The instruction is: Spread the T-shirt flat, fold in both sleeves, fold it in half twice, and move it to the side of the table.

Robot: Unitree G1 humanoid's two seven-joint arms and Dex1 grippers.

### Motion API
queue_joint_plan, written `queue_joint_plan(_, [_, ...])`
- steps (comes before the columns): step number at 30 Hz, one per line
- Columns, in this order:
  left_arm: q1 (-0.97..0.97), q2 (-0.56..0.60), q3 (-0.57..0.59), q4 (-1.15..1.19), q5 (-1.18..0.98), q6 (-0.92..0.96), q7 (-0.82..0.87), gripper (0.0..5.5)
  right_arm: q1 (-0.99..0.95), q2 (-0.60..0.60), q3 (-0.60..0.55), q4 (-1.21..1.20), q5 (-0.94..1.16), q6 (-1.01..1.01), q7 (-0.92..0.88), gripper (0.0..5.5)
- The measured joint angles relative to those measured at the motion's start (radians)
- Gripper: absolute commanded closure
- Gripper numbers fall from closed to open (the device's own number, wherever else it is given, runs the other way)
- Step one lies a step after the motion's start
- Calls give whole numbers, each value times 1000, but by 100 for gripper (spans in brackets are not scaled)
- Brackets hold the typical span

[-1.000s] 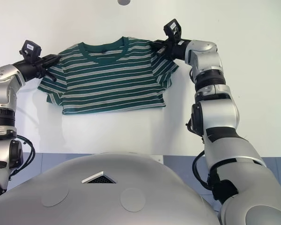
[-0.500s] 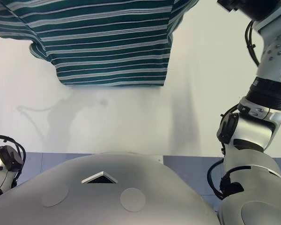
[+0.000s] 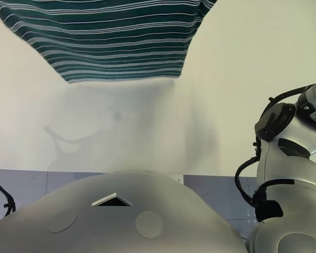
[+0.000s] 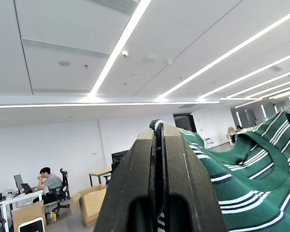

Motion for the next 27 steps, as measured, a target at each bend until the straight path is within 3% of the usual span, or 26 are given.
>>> queue_joint_plan(3, [-30, 19, -27, -8, -1, 0, 11, 549, -16, -15, 0, 2, 21, -9, -10, 550])
queue_joint_plan(8, [50, -7, -134, -18, 45, -3, -25, 549, 105, -20, 98, -17, -82, -43, 21, 550])
queue_joint_plan(14, [233, -90, -403, 161, 407, -132, -108, 549, 249, 26, 273, 107, -326, -145, 38, 550])
queue_joint_plan(18, [2, -202, -592, 634, 670, -334, -196, 549, 99, 100, 479, 591, -675, -370, 4, 550])
queue_joint_plan(21, [-168, -270, -684, 1015, 826, -493, -209, 549, -42, 177, 587, 955, -889, -579, -155, 550])
queue_joint_plan(24, [-313, -316, -736, 1337, 949, -604, -160, 492, -124, 244, 634, 1199, -1010, -702, -276, 486])
queue_joint_plan(27, [-424, -363, -837, 1636, 1163, -747, -9, 437, -168, 303, 671, 1396, -1140, -797, -443, 426])
